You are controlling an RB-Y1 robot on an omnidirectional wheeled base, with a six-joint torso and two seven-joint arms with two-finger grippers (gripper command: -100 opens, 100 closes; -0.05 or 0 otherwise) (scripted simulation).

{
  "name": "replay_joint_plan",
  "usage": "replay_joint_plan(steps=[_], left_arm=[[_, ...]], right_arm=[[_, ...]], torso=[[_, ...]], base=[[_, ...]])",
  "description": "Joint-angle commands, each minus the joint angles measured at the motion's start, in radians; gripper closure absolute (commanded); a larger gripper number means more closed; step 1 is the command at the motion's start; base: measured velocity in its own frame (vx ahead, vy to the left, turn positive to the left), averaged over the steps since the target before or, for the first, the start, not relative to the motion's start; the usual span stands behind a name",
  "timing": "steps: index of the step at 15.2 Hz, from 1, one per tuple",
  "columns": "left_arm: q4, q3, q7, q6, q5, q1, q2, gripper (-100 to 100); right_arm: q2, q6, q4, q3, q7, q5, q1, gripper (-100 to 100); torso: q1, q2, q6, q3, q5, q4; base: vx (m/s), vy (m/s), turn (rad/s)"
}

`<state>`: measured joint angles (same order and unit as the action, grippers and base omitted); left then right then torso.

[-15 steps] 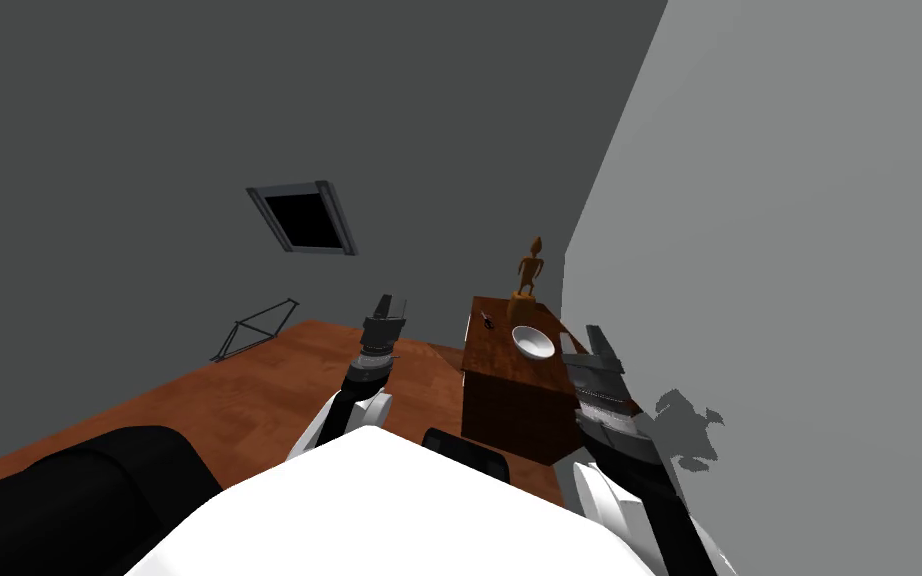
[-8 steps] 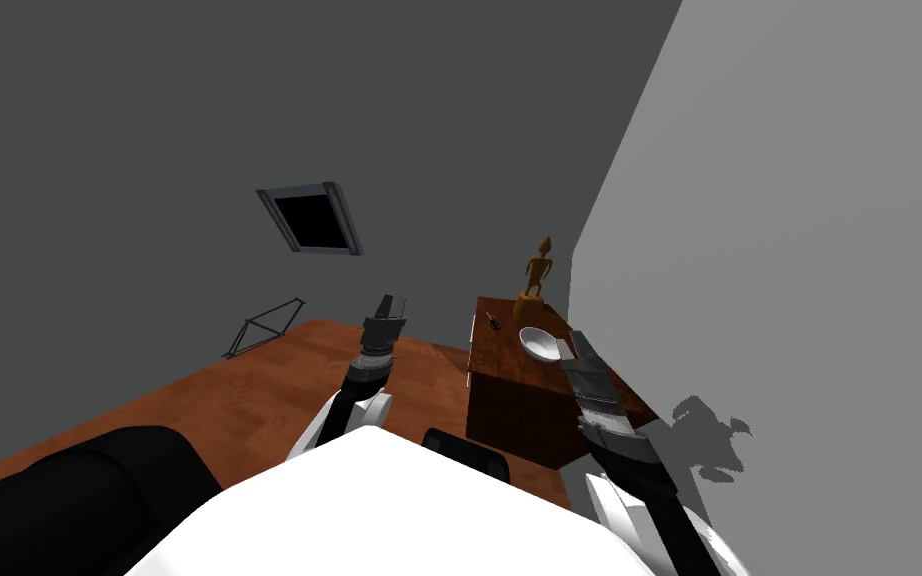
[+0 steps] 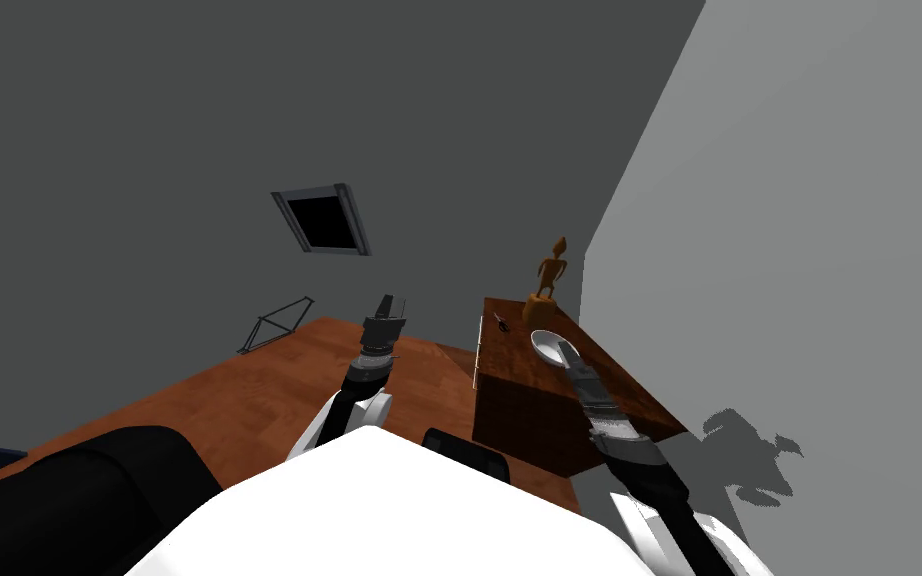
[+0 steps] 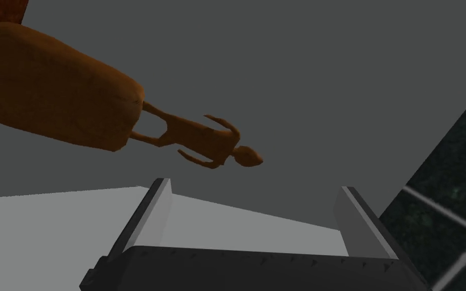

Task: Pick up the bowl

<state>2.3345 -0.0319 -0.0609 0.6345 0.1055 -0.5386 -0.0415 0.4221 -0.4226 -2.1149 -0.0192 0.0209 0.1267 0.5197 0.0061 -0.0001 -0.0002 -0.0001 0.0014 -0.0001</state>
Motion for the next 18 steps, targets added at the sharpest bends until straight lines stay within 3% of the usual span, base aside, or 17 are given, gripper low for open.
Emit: replay_joint_plan(steps=[1,4,6,9,11,14,16,17,18], left_arm=[[0.0,0.0,0.0,0.0,0.0,0.0,0.0,0],[0.0,0.0,0.0,0.0,0.0,0.0,0.0,0],[0.0,0.0,0.0,0.0,0.0,0.0,0.0,0],[0.0,0.0,0.0,0.0,0.0,0.0,0.0,0],[0.0,0.0,0.0,0.0,0.0,0.0,0.0,0],[0.0,0.0,0.0,0.0,0.0,0.0,0.0,0],[0.0,0.0,0.0,0.0,0.0,0.0,0.0,0],[0.0,0.0,0.0,0.0,0.0,0.0,0.0,0],[0.0,0.0,0.0,0.0,0.0,0.0,0.0,0]], right_arm=[[0.029,0.002,0.01,-0.003,0.007,0.007,-0.001,-100],[0.104,-0.004,0.077,-0.019,0.042,0.043,0.001,-100],[0.13,-0.004,0.077,-0.019,0.042,0.043,0.001,-100],[0.21,-0.009,0.144,-0.035,0.078,0.083,0.004,-100],[0.236,-0.009,0.149,-0.035,0.078,0.083,0.004,-100],[0.316,-0.016,0.221,-0.05,0.117,0.125,0.009,-100],[0.343,-0.016,0.225,-0.05,0.117,0.125,0.009,-100],[0.376,-0.019,0.264,-0.057,0.137,0.146,0.012,-100],[0.396,-0.019,0.264,-0.057,0.137,0.146,0.012,-100]], torso=[[0.0,0.0,0.0,0.0,0.0,0.0],[-0.001,0.0,0.0,0.0,0.0,0.0],[0.001,0.0,0.0,0.0,0.0,0.0],[-0.001,0.0,0.0,0.0,0.0,0.0],[0.0,0.0,0.0,0.0,0.0,0.0],[0.0,0.0,0.0,0.0,0.0,0.0],[0.001,-0.001,0.0,-0.001,0.0,0.0],[0.0,-0.001,0.0,0.0,0.0,0.0],[0.0,-0.001,0.0,0.0,0.0,0.0]], base=[[0.003,0.057,0.01],[0.003,0.08,0.059],[-0.002,0.084,0.028],[0.006,0.078,0.058],[0.006,0.079,0.035],[0.011,0.091,0.059],[0.013,0.093,0.039],[0.01,0.077,0.056],[0.015,0.077,0.059]])
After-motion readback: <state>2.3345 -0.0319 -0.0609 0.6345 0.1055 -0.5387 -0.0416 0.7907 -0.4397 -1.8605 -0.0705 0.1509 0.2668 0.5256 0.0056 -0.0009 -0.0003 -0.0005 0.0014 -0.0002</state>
